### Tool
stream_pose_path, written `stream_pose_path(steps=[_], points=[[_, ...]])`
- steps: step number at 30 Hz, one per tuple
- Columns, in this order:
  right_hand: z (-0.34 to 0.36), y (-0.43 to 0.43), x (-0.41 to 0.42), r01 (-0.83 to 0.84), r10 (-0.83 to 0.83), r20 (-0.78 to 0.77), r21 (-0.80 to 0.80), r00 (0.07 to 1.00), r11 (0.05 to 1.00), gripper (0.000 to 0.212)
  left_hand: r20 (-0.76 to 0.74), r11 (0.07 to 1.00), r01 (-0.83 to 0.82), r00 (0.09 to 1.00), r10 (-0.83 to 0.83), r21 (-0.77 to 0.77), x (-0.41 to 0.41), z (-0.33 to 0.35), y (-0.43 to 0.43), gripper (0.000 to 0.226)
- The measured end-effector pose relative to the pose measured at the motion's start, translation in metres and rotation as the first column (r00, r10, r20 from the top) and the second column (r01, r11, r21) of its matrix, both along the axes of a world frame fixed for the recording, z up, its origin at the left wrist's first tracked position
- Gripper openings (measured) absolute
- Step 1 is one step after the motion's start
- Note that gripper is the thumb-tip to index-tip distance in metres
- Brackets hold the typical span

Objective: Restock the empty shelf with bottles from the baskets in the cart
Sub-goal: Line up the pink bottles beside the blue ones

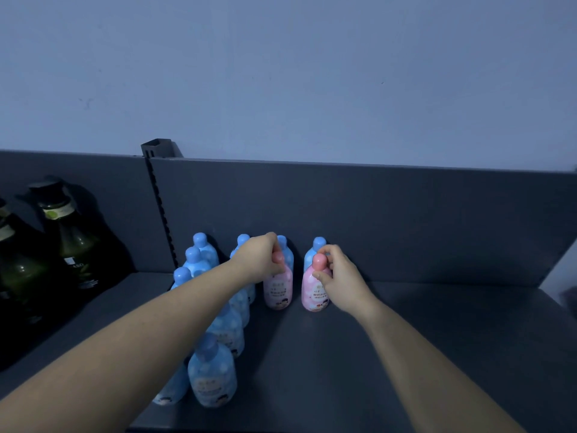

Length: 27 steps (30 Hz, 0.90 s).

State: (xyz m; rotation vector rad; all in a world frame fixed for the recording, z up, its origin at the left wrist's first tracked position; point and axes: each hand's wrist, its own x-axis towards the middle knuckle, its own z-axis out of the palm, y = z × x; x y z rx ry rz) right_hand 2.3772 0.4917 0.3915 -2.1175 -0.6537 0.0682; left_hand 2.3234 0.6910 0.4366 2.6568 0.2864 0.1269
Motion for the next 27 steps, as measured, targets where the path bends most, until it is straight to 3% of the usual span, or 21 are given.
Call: stream_pose_path(steps=[10, 27], points=[[-0.0006, 0.0005, -0.0016, 0.061, -0.059, 0.062, -0.028, 0.996, 0.998, 0.023, 0.007, 1.000, 0.000, 1.000, 0.000, -0.016, -0.0016, -0.0014, 0.0008, 0.025], [0.0019, 0.0010, -0.0089, 0.116, -0.116, -0.001, 0.054, 0.993, 0.992, 0.024, 0.021, 0.999, -0.044, 0.999, 0.044, -0.026, -0.0013, -0.0021, -0.0012, 0.017]])
